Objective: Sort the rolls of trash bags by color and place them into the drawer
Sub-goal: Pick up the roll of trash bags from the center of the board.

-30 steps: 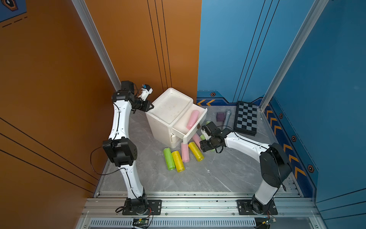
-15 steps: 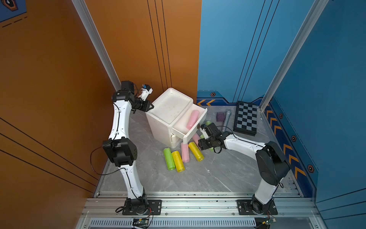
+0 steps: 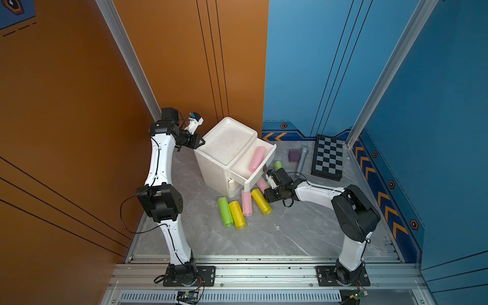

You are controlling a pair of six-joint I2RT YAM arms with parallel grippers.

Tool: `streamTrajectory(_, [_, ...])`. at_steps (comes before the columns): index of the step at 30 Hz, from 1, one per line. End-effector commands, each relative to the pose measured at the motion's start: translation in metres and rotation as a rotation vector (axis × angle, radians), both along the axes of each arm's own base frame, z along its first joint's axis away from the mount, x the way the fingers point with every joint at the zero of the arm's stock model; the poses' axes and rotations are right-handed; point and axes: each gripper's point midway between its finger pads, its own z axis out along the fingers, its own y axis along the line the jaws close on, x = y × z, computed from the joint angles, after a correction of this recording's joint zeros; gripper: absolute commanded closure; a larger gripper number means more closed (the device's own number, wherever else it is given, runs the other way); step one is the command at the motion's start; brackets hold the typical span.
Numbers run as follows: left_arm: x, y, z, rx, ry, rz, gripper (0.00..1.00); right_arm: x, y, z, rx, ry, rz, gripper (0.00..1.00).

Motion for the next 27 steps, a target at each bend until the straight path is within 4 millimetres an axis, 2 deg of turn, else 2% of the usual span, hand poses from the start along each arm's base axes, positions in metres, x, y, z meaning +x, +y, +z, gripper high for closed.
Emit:
streamTrajectory(1, [-0.017,-0.004,0.029,-0.088,-0.010,0.034,1.00,-0.002,-0.003,-0.009,0.003,0.001,-0.037,0.44])
streamTrajectory(4, [-0.017,-0.004,0.029,-0.090,-0.010,0.034,1.00,-0.005,-0.008,-0.009,0.003,0.000,-0.048,0.52])
streamTrajectory(11, [-0.016,-0.005,0.027,-0.094,-0.002,0.033,1.00,-0.014,-0.019,0.003,0.029,0.005,-0.079,0.58])
streamTrajectory(18, [-0.017,-0.004,0.025,-0.089,0.000,0.032,1.00,-0.057,-0.043,0.028,0.012,0.030,-0.076,0.57])
streamTrajectory(20, [-0.016,-0.004,0.023,-0.094,0.006,0.032,1.00,-0.070,-0.046,0.031,0.006,0.055,-0.061,0.51])
streamTrajectory(22, [-0.016,-0.005,0.021,-0.099,0.010,0.031,1.00,-0.079,-0.049,0.031,-0.009,0.090,-0.041,0.35])
streamTrajectory(23, [-0.015,-0.005,0.021,-0.101,0.010,0.029,1.00,-0.082,-0.050,0.031,-0.022,0.102,-0.026,0.30])
streamTrajectory(27, [-0.015,-0.007,0.021,-0.105,0.011,0.025,1.00,-0.083,-0.048,0.031,-0.048,0.118,0.005,0.29])
